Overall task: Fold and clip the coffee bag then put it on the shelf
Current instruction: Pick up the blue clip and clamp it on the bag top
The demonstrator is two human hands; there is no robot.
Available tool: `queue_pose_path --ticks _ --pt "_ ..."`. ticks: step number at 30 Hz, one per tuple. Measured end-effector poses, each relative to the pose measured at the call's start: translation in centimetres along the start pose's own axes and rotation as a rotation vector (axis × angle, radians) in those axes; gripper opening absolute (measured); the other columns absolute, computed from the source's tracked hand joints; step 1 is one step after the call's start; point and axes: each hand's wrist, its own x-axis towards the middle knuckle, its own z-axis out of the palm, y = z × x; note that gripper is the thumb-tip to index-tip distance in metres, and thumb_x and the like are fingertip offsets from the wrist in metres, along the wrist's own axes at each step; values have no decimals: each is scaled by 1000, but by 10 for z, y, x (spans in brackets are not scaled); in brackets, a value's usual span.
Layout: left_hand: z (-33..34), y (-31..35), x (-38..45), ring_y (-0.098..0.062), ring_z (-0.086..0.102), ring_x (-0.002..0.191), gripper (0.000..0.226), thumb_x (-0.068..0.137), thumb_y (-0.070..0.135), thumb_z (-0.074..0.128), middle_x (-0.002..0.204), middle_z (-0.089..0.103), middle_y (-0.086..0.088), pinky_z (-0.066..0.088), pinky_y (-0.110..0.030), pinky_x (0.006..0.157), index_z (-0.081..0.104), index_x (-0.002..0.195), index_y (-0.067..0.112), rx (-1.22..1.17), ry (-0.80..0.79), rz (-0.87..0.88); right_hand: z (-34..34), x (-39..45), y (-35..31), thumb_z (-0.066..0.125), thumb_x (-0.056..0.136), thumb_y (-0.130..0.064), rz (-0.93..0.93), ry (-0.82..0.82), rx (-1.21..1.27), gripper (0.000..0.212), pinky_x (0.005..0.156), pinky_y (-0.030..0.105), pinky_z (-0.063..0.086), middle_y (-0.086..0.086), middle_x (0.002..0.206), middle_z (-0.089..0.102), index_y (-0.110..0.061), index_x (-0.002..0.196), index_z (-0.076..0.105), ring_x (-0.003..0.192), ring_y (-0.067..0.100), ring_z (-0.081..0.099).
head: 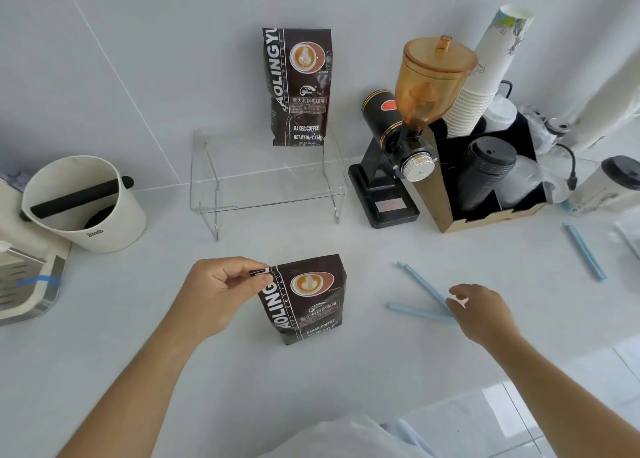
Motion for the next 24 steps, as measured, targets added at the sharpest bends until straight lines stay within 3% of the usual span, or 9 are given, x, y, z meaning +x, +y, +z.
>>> queue_pose_path --ticks 3,6,11,21,24 --pt "1 -2 -2 -1 68 63 32 79 4 76 78 79 6 51 -10 63 79 77 36 16 8 8 10 2 8 57 92 -24 44 -33 -62 24 75 32 48 4 109 70 -18 112 69 99 27 62" --pt "1 -4 -3 -4 68 65 30 79 6 76 80 79 3 52 -14 65 79 79 36 12 21 15 14 3 9 54 89 -21 81 -72 -118 18 60 32 51 4 84 69 -15 88 71 75 26 61" --pt "4 -3 -4 -2 68 65 37 81 1 74 84 78 0 52 -13 64 78 78 37 9 33 33 18 4 9 54 88 -20 97 -72 -135 20 44 24 36 0 68 61 -19 76 69 59 20 54" --pt "5 -4 -7 -7 69 68 22 84 4 72 83 79 -2 53 -17 67 78 86 25 7 21 35 6 -5 -12 51 91 -15 1 -85 -11 20 52 32 45 9 70 65 -8 78 65 64 28 57" --pt "4 -6 -6 -7 71 75 28 87 4 69 87 79 3 53 -17 72 76 89 31 9 24 36 -7 -6 -28 54 91 -13 -59 -71 88 19 57 37 52 9 74 68 -9 77 66 68 30 62"
